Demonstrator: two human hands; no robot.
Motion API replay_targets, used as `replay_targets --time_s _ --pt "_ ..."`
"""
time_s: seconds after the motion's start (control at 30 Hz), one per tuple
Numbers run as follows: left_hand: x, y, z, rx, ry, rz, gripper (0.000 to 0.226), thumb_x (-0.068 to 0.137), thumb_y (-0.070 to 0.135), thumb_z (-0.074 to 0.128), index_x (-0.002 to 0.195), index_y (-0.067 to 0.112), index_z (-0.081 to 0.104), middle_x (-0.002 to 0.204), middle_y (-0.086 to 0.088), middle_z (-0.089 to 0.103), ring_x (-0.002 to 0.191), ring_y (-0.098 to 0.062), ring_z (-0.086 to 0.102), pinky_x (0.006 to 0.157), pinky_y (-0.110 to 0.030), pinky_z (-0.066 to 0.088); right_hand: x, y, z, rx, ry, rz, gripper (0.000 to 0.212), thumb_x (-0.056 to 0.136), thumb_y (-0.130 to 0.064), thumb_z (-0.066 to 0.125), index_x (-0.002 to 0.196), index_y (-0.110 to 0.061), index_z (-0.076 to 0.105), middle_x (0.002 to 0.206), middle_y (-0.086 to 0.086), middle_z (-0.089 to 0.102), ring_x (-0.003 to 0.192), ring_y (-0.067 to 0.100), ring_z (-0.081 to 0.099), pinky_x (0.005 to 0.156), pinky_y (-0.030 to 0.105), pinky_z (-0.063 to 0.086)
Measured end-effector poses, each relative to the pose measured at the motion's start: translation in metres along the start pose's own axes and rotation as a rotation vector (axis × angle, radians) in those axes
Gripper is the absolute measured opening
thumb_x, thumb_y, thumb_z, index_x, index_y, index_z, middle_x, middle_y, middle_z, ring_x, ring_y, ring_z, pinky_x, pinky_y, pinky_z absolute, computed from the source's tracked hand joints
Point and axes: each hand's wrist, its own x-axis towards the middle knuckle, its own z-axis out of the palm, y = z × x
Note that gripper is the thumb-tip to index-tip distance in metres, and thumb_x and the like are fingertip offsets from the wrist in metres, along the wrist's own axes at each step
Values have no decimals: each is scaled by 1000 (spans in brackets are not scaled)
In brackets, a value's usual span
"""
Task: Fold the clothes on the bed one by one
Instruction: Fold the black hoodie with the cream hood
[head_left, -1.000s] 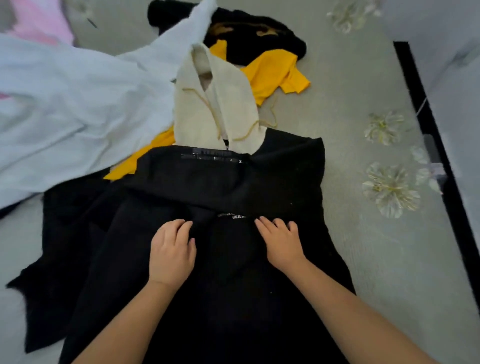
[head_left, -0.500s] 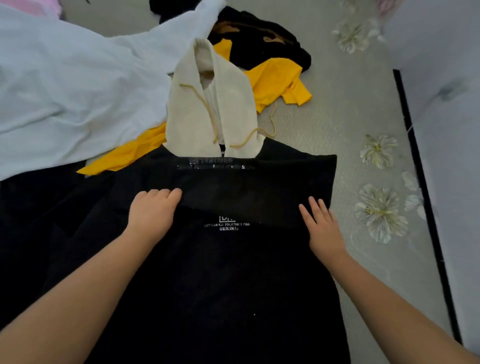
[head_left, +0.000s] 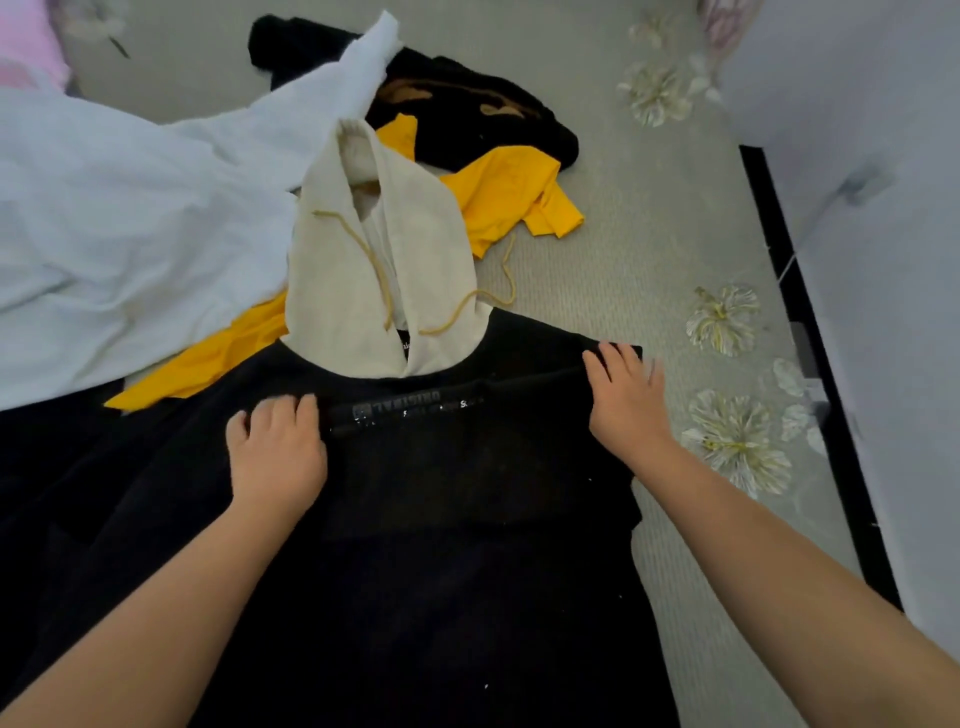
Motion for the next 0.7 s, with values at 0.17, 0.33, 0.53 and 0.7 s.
replay_targets --time_s 0.17,0.33,0.53,0.7 --pt "15 -16 1 123 -107 53 22 95 19 36 112 11 46 103 -7 55 93 -24 52 67 -30 38 27 -2 -8 -126 -19 96 25 85 -5 39 102 -10 56 107 7 57 112 25 44 110 57 3" --pt "31 -31 -5 126 10 11 15 88 5 47 99 0 56 88 -18 58 82 -35 52 58 -36 29 46 -16 -8 -89 49 88 25 83 -2 36 101 -8 52 106 13 53 102 28 41 96 41 23" --pt "13 -19 35 -165 -100 -103 99 78 70 -9 141 5 28 144 -27 28 135 -40 23 108 -54 12 42 -33 27 -65 -47 167 58 96 -20 33 146 -11 7 154 15 4 142 30 0 111 53 -2" --pt "14 -19 61 -34 -110 -83 96 75 74 -9 146 12 8 153 -19 2 142 -31 -3 111 -47 -5 -20 -74 55 132 142 -124 53 87 -40 37 132 -14 47 141 19 41 130 40 36 101 58 15"
